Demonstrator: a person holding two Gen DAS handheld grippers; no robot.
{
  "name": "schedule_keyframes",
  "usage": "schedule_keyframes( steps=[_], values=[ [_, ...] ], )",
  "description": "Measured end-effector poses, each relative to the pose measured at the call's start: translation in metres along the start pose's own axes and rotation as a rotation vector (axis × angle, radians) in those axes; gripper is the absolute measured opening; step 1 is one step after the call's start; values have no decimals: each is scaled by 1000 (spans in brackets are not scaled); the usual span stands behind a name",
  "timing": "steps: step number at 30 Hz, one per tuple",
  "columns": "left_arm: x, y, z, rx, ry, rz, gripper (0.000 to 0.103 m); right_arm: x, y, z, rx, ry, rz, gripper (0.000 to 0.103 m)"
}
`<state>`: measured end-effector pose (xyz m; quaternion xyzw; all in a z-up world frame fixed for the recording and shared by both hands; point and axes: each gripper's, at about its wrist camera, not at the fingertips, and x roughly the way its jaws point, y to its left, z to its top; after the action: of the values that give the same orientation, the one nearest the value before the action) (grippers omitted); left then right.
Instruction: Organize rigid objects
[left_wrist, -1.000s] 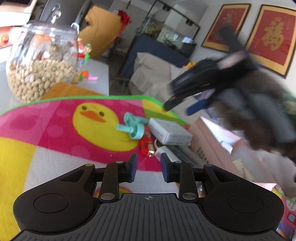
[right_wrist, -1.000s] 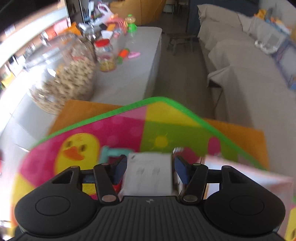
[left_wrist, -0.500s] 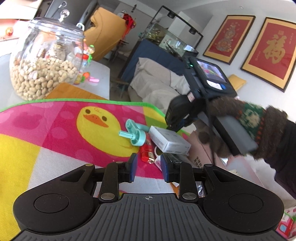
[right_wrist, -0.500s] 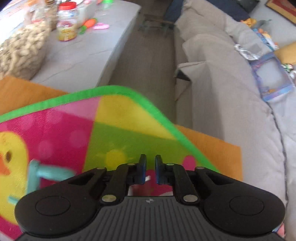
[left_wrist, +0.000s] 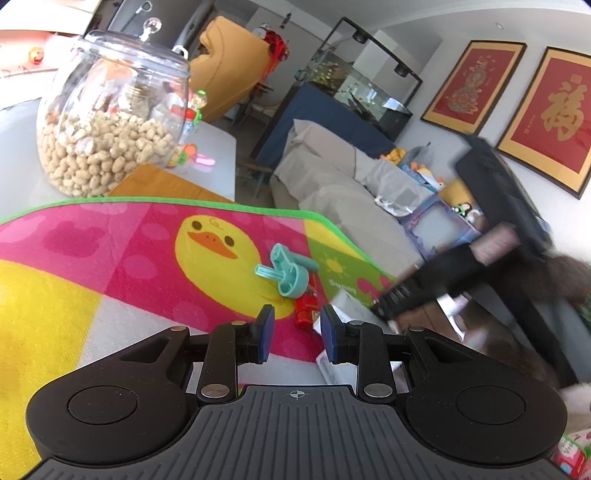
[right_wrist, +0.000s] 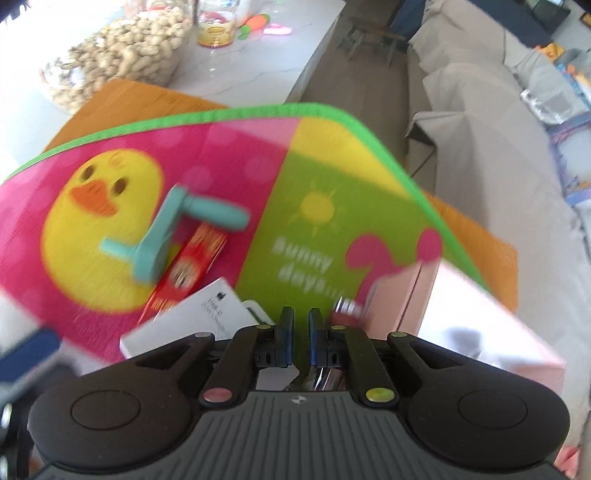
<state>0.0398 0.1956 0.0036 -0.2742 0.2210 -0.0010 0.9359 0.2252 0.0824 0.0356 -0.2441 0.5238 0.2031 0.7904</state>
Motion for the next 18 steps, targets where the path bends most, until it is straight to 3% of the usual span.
schedule_keyframes(
  steps=[4, 6, 11, 15, 18],
  values=[
    [0, 1, 1, -12, -1, 10, 30, -18, 8, -33, -16, 39, 122, 4],
    [0, 1, 1, -17, -3, 11, 30, -33, 12, -40, -72, 23, 139, 4],
    [-2, -2, 0, -6, -11, 13, 30, -49, -4, -10, -76, -110, -52, 10],
    [-3, -1, 0, -6, -18, 4, 30, -22, -26, 23, 22, -34, -99, 10],
    [-4, 2, 1, -19, -17, -9, 30, -8, -17, 29, -37, -43, -216, 7]
  ],
)
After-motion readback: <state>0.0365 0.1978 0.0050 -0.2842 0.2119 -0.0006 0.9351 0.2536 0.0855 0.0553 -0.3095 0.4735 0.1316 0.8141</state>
